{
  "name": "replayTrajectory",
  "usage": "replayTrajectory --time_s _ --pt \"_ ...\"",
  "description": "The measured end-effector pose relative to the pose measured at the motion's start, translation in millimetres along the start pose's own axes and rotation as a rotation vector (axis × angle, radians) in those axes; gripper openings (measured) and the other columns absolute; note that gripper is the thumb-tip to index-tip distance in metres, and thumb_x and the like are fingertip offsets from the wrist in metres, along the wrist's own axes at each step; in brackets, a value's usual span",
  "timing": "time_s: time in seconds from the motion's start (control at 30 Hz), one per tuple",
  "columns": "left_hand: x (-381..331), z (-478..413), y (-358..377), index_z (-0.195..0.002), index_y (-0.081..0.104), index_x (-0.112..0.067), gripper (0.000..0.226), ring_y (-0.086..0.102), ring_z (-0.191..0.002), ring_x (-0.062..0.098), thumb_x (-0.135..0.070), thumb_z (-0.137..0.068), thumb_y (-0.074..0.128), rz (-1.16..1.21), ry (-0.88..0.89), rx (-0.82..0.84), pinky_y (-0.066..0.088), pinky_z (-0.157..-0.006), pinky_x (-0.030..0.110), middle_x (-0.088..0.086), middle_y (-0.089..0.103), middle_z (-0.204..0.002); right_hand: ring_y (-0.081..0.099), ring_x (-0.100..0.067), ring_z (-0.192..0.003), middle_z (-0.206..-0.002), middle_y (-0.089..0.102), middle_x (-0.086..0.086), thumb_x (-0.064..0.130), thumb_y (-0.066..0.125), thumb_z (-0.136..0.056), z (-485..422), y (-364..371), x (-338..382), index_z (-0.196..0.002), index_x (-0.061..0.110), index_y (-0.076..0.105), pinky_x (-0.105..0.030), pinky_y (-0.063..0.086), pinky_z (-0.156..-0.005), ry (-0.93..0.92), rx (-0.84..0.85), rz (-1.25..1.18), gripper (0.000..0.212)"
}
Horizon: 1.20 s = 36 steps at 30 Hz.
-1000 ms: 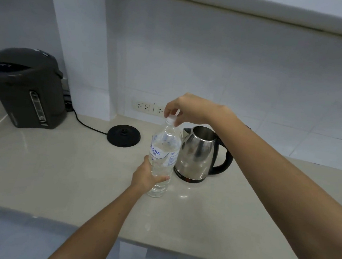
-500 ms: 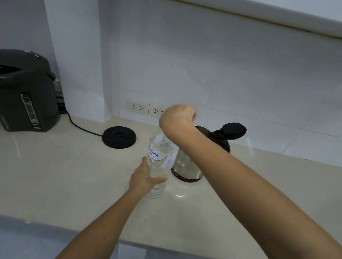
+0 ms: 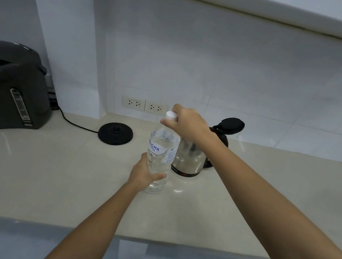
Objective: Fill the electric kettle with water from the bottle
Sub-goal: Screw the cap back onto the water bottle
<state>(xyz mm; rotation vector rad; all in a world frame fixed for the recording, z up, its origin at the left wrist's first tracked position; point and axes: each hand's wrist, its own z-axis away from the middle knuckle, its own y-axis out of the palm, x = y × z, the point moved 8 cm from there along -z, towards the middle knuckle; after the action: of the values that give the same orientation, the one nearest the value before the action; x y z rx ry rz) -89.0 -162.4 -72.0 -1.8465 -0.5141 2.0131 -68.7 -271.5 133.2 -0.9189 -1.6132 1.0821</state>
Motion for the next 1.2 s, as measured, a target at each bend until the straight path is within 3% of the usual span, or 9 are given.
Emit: replayTrajectory --time_s 0.07,0.17,0.27,0.43,0.6,0.73,0.97,1.2 --pt "1 1 -2 -0.133 0.039 -0.015 0.078 0.056 -0.116 0.024 -0.03 -0.072 0.084 -0.018 0.025 0.033 0.045 -0.087 0.029 0.0 0.059 -0.122 0.055 -0.026 -0.08 -0.092 0.059 -0.009 0.046 0.059 -0.088 4 2 -6 -0.107 0.008 0.052 -0.033 0.043 -0.063 0.002 -0.044 -0.191 0.044" --pt "-2 5 -10 -0.126 0.047 -0.02 0.07 0.059 -0.109 0.021 -0.034 -0.068 0.083 -0.126 0.07 0.005 0.045 -0.083 0.03 -0.007 0.058 -0.109 0.054 -0.025 -0.076 -0.092 0.059 -0.011 0.036 0.058 -0.089 9 2 -15 -0.099 0.007 0.05 -0.032 0.041 -0.06 0.034 -0.105 -0.293 0.033" --pt "-16 4 -4 -0.129 0.049 -0.025 0.074 0.056 -0.112 0.015 -0.042 -0.065 0.084 -0.133 0.118 0.063 0.045 -0.085 0.029 -0.011 0.056 -0.116 0.056 -0.027 -0.078 -0.095 0.062 -0.014 0.031 0.056 -0.088 16 -3 -38 -0.1 0.004 0.051 -0.034 0.043 -0.063 0.095 -0.153 -0.368 0.03" --pt "-58 6 32 -0.125 0.054 -0.03 0.068 0.059 -0.109 0.01 -0.042 -0.065 0.084 -0.097 0.227 0.221 0.049 -0.089 0.028 -0.014 0.062 -0.118 0.06 -0.027 -0.077 -0.09 0.065 -0.01 0.031 0.057 -0.087 27 -34 -80 -0.092 0.007 0.052 -0.035 0.047 -0.062 0.134 -0.183 -0.36 0.025" --pt "-114 4 87 -0.131 0.049 -0.028 0.077 0.06 -0.111 0.008 -0.043 -0.065 0.085 -0.033 0.31 0.235 0.048 -0.099 0.031 -0.014 0.064 -0.12 0.055 -0.017 -0.062 -0.084 0.062 -0.008 0.025 0.058 -0.087 42 -83 -128 -0.09 0.008 0.052 -0.028 0.04 -0.052 0.113 -0.228 -0.311 0.018" --pt "-160 -9 144 -0.126 0.053 -0.025 0.069 0.063 -0.107 0.009 -0.042 -0.066 0.083 -0.023 0.354 0.191 0.049 -0.092 0.026 -0.013 0.067 -0.115 0.048 -0.014 -0.063 -0.074 0.057 0.001 0.025 0.059 -0.088 49 -121 -188 -0.089 0.01 0.051 -0.026 0.035 -0.053 0.12 -0.253 -0.257 0.017" --pt "-213 -47 246 -0.129 0.046 -0.014 0.069 0.06 -0.111 0.027 -0.044 -0.074 0.076 -0.17 0.297 0.238 0.049 -0.09 0.034 0.006 0.064 -0.118 0.04 -0.017 -0.065 -0.072 0.045 0.005 0.025 0.061 -0.088 43 -143 -297 -0.091 0.006 0.052 -0.027 0.032 -0.055 0.186 -0.251 -0.263 0.021" --pt "-218 -84 303 -0.128 0.046 -0.015 0.069 0.059 -0.112 0.03 -0.042 -0.072 0.078 -0.225 0.17 0.174 0.049 -0.088 0.034 0.008 0.064 -0.119 0.042 -0.009 -0.06 -0.074 0.047 0.006 0.024 0.062 -0.089 20 -130 -369 -0.091 0.009 0.051 -0.023 0.034 -0.053 0.184 -0.176 -0.295 0.019"
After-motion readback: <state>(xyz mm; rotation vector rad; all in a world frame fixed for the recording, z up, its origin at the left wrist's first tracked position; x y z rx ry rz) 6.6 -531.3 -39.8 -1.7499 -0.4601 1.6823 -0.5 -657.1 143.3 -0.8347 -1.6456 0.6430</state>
